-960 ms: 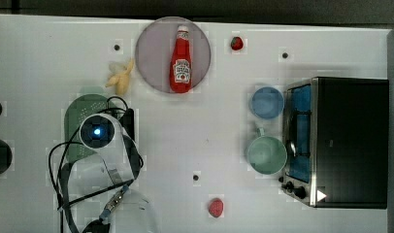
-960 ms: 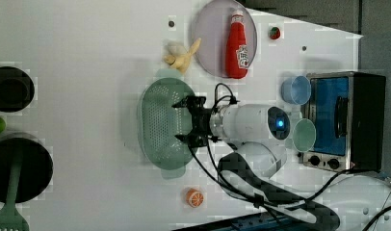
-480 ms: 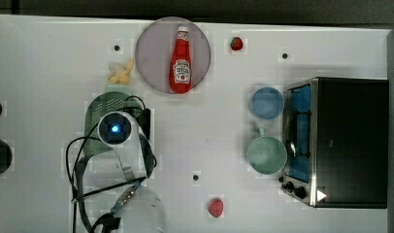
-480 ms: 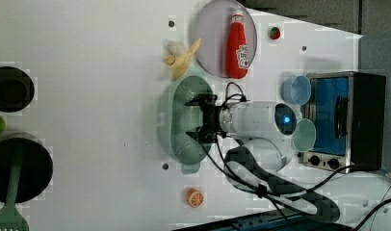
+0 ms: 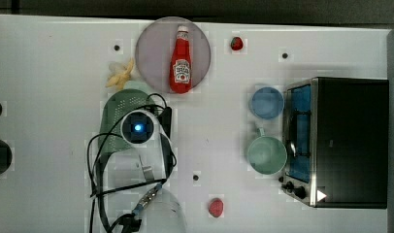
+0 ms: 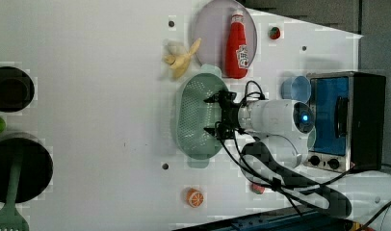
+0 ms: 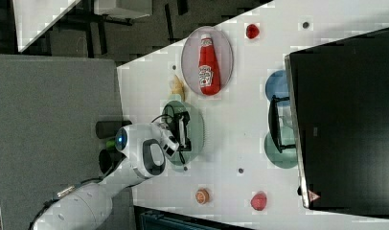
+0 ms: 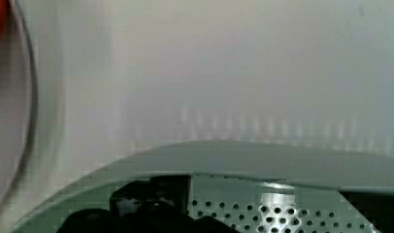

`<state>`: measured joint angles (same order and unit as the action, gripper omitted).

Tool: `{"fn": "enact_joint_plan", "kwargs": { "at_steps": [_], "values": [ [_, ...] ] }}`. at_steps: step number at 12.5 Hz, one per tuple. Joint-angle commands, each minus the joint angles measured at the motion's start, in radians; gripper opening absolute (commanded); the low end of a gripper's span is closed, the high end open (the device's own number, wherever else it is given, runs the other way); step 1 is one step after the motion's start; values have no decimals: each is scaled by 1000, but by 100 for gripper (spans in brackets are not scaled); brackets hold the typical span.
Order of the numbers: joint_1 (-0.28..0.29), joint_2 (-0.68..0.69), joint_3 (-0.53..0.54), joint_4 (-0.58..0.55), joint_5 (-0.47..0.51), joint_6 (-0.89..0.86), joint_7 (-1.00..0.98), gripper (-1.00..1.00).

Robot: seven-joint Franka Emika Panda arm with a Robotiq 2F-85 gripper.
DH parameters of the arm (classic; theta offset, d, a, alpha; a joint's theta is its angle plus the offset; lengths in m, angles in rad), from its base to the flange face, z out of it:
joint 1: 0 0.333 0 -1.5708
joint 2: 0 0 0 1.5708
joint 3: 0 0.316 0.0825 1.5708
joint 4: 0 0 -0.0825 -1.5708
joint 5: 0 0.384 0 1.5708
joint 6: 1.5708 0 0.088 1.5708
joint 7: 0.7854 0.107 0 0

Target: Drag strainer left to right.

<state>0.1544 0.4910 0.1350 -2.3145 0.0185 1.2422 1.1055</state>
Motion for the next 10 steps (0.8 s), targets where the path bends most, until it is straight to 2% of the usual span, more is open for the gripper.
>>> {"fn": "enact_joint_plan", "kwargs": {
  "at_steps": [1,10],
  "values": [
    [-23,-40,-30,-29,4,-22,-69,100],
    [-39,-78,-214,-95,4,-22,-263,100]
  ]
}}
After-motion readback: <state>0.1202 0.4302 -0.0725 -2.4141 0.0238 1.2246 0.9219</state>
